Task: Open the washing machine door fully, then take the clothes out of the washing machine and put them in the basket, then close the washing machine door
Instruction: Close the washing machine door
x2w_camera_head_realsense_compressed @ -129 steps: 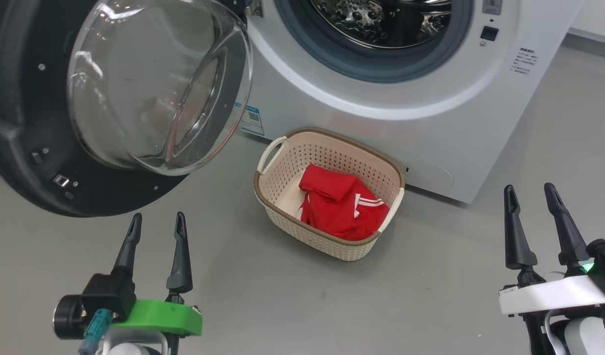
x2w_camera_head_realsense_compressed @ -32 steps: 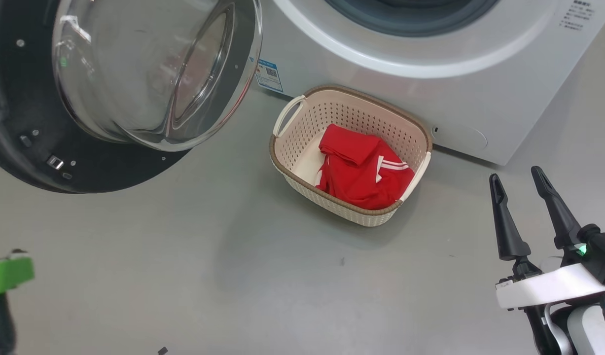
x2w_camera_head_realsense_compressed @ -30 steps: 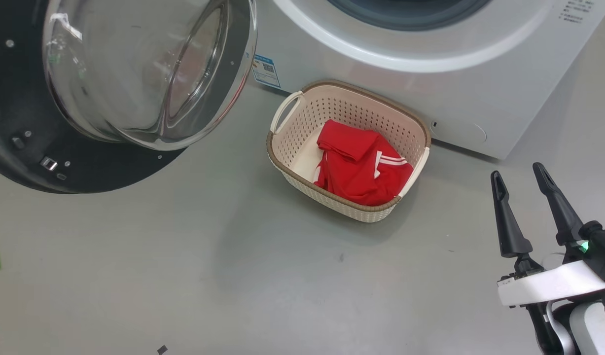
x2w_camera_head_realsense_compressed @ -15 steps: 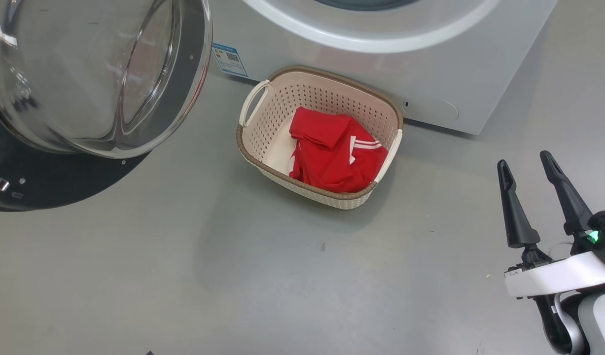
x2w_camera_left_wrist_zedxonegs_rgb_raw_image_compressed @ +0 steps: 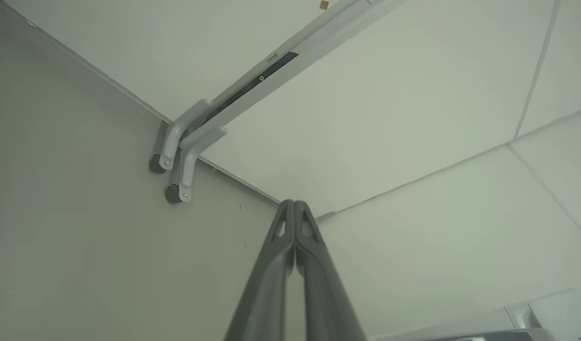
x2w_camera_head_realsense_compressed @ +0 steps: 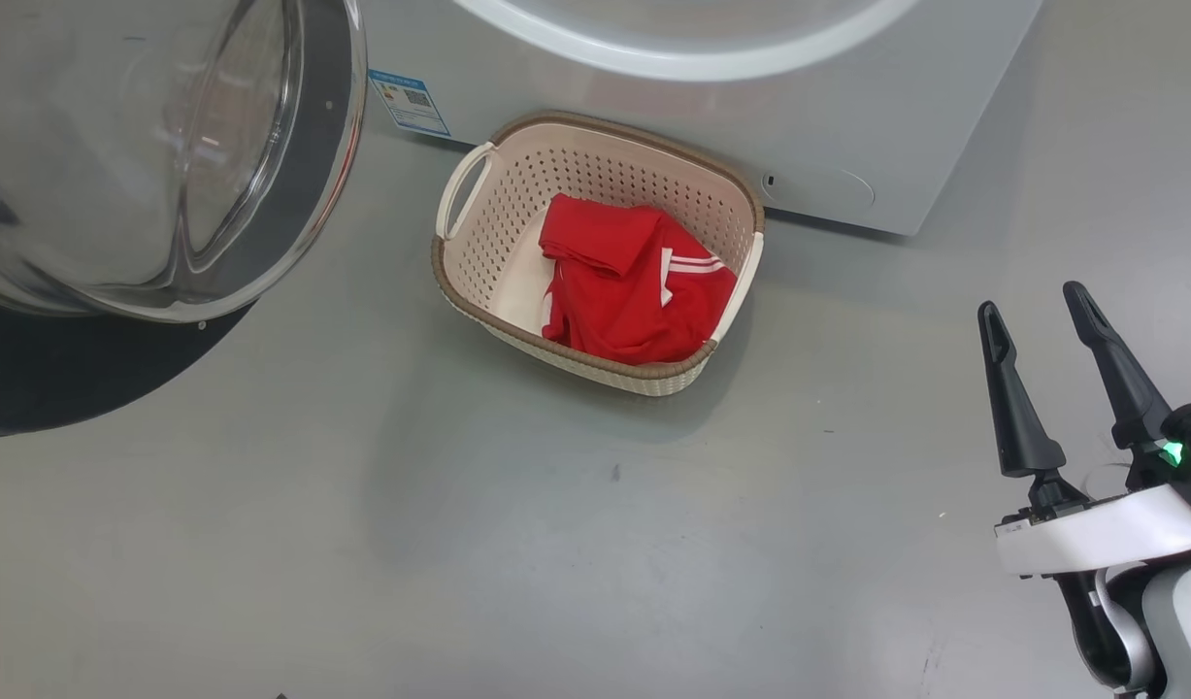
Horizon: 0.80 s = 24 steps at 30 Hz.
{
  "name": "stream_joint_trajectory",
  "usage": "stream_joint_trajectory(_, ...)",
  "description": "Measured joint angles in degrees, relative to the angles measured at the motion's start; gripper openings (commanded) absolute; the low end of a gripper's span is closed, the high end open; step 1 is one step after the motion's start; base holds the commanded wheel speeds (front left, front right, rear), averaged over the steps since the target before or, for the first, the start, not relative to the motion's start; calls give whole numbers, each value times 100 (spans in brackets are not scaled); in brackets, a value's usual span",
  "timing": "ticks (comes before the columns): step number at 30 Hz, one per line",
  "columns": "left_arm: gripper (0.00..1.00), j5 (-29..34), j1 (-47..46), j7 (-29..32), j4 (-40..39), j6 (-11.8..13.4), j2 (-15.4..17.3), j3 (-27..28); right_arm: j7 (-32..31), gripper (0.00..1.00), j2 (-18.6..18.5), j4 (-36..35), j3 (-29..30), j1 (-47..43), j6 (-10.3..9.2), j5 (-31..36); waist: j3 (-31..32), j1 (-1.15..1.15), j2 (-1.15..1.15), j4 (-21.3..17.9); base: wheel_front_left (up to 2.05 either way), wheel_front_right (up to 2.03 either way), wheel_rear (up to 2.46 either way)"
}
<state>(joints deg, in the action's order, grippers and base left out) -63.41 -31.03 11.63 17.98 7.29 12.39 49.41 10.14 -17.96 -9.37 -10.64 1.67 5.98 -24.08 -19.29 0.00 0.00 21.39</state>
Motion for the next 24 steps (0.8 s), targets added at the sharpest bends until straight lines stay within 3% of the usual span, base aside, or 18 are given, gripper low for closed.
stream_joint_trajectory(9, 0, -36, -544, 261, 813, 0, 52, 501, -9, 100, -81, -54, 40, 38, 1, -10, -140, 0, 0, -169, 0, 0, 0)
stream_joint_trajectory(24, 0, 168, -1216, 851, 1495, 0, 137, 493, -8, 100, -212, -76, 189, 78, 3, -59, -297, 0, 0, -351, 0, 0, 0)
